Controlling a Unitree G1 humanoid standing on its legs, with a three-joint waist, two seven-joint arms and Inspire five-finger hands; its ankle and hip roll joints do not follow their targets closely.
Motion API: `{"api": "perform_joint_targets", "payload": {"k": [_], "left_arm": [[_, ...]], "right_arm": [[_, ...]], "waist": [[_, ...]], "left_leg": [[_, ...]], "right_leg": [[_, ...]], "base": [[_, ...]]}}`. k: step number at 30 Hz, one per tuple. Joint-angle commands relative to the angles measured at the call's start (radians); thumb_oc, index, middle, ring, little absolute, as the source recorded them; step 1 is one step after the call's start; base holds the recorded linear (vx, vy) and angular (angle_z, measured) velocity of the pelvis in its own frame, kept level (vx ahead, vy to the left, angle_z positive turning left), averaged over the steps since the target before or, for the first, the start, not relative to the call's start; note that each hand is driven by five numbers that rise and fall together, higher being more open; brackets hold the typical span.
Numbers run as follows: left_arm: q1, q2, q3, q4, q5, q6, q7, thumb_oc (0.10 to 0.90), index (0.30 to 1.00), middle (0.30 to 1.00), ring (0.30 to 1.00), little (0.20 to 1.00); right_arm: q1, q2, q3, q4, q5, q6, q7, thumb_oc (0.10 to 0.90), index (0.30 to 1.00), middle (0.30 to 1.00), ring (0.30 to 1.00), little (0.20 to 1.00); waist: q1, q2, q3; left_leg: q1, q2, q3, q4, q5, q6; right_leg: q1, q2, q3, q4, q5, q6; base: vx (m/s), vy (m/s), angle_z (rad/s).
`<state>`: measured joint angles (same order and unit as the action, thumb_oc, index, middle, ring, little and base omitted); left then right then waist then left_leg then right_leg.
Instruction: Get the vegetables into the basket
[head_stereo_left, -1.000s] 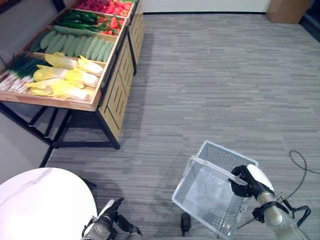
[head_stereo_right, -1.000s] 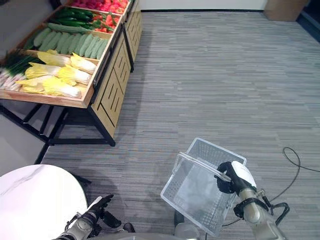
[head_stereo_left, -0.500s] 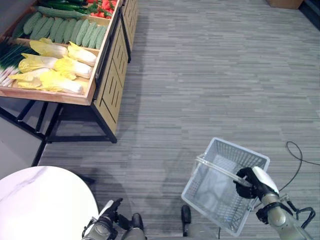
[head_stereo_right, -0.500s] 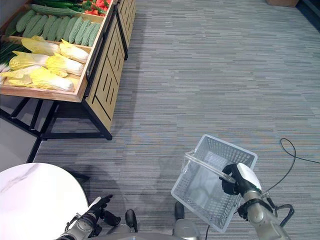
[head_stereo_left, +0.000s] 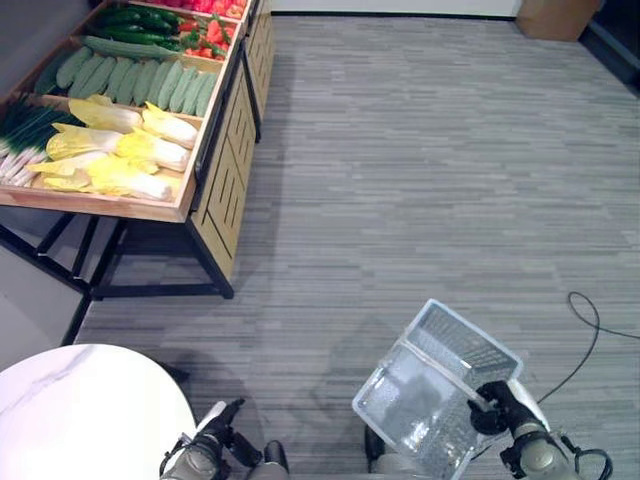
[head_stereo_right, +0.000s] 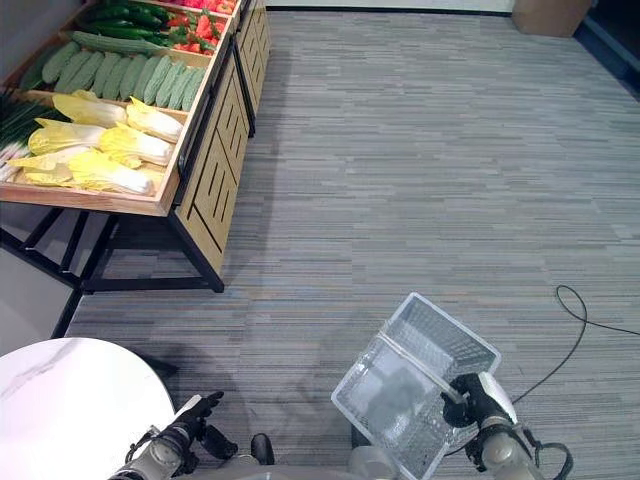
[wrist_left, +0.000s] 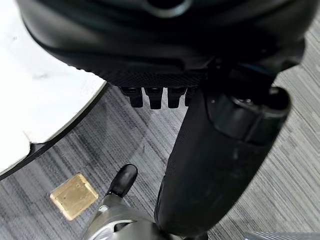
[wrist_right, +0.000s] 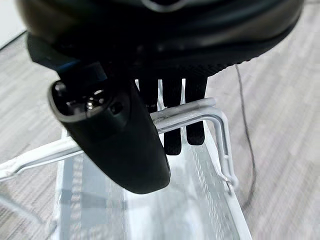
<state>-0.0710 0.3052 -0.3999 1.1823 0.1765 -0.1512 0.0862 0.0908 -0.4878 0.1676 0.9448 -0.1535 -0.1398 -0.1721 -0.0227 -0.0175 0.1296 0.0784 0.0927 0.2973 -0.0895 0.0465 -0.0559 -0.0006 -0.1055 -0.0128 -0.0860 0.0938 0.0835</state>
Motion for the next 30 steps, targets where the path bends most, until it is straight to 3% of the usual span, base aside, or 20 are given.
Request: {"api": "perform_joint_targets", "payload": {"k": [1,4,7,13,21,30], "left_arm": [[-0.086,0.007,-0.003,0.014,-0.027,-0.037,0.022,0.9,1.0,1.0,1.0,1.0],[-0.109,0.006,-0.01,0.003,-0.049,-0.035,0.032,0.9,1.0,1.0,1.0,1.0],[-0.143,-0.005,-0.004,0.039,-0.054,-0.022,0.072,0.9,1.0,1.0,1.0,1.0],[-0.146,-0.017,-0.003,0.104,-0.007,0.002,0.108,0.9,1.0,1.0,1.0,1.0],[-0.11,-0.027,-0.006,0.115,0.025,0.008,0.114,0.9,1.0,1.0,1.0,1.0],[-0.115,-0.011,-0.022,0.045,-0.003,-0.011,0.096,0.9,1.0,1.0,1.0,1.0]], "right_arm": [[-0.081,-0.063,-0.002,-0.032,0.077,-0.048,-0.056,0.4,0.3,0.3,0.3,0.3],[-0.113,-0.054,0.013,0.01,0.089,-0.044,-0.067,0.4,0.3,0.3,0.3,0.3],[-0.148,-0.031,0.011,0.112,0.126,-0.045,-0.102,0.4,0.3,0.3,0.3,0.3],[-0.158,-0.02,0.005,0.136,0.148,-0.046,-0.123,0.4,0.3,0.3,0.3,0.3],[-0.15,-0.017,0.009,0.185,0.15,-0.044,-0.114,0.4,0.3,0.3,0.3,0.3],[-0.119,-0.005,0.037,0.233,0.124,-0.029,-0.075,0.4,0.3,0.3,0.3,0.3]], "waist": [[0.006,-0.02,-0.004],[0.007,-0.019,0.012],[0.014,-0.016,0.07],[0.013,-0.011,0.122],[0.02,-0.007,0.12],[0.022,-0.007,0.054]], "left_leg": [[0.007,0.026,-0.042,0.002,0.011,-0.046],[-0.011,0.034,-0.038,0.002,0.021,-0.047],[-0.062,0.044,-0.041,0.002,0.047,-0.051],[-0.141,0.048,-0.042,0.002,0.072,-0.059],[-0.157,0.049,-0.038,0.002,0.07,-0.063],[-0.064,0.052,-0.051,0.002,0.037,-0.062]], "right_leg": [[-0.014,-0.027,-0.014,0.055,0.005,0.085],[-0.04,-0.021,-0.007,0.061,0.011,0.083],[-0.084,-0.013,-0.011,0.05,0.034,0.08],[-0.145,-0.013,-0.014,0.024,0.07,0.082],[-0.154,-0.02,-0.027,0.01,0.078,0.085],[-0.067,-0.012,-0.043,0.04,0.02,0.072]], "base": [[-0.11,-0.022,0.0],[-0.11,-0.028,-0.04],[-0.1,-0.036,-0.04],[-0.08,-0.025,0.0],[0.01,-0.003,0.0],[0.08,-0.019,0.06]]}}
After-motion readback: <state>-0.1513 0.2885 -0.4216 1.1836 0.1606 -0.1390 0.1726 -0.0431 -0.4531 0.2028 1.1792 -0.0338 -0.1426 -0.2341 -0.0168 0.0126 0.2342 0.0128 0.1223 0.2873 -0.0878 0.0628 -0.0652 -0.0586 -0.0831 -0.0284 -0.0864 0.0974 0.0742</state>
